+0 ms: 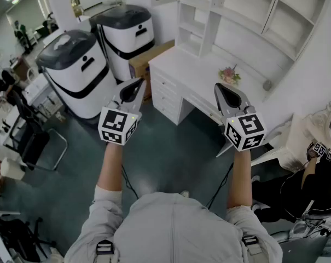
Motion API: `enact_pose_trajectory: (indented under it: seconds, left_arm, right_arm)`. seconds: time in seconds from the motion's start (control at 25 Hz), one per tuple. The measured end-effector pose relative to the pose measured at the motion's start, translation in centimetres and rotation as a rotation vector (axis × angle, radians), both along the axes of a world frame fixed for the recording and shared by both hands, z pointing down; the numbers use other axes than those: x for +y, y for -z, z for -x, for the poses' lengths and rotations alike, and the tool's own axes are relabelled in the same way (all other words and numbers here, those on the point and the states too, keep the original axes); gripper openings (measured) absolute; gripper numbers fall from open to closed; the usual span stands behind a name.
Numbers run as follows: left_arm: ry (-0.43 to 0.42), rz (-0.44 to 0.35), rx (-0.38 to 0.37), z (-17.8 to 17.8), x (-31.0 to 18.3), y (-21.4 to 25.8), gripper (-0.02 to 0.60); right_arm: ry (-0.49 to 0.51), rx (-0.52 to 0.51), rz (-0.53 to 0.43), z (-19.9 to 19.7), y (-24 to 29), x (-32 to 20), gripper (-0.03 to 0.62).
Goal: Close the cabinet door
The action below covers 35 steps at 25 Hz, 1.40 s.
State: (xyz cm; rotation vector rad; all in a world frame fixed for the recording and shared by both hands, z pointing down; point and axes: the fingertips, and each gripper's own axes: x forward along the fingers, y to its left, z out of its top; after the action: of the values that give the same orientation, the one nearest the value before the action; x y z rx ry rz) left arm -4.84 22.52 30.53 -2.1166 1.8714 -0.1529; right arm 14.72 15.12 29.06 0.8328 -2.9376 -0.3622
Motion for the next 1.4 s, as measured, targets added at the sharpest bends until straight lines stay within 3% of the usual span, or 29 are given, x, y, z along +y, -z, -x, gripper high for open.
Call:
enact_pose_trajectory:
  seconds: [0.84,1.16,1.4]
  left_arm:
    - [-0.02,0.029,-0.003,6.2,-1.3,-1.7,0.017]
    - [-0.013,0.047,-0.001,8.9,-6.1,-2.0,0.017]
    - [0.007,0.055,0.011,10.6,-12.6,-2.0,0.017]
  right_arm:
    - [-0.055,0.011,0.036,4.8,-2.0,-1.4,0.002]
    - [-0.043,-0.006,0.024,7.8,-1.5,-6.2,0.002]
    - [-0.006,-0.013,0.013,10.0,-1.7,-12.9,0.002]
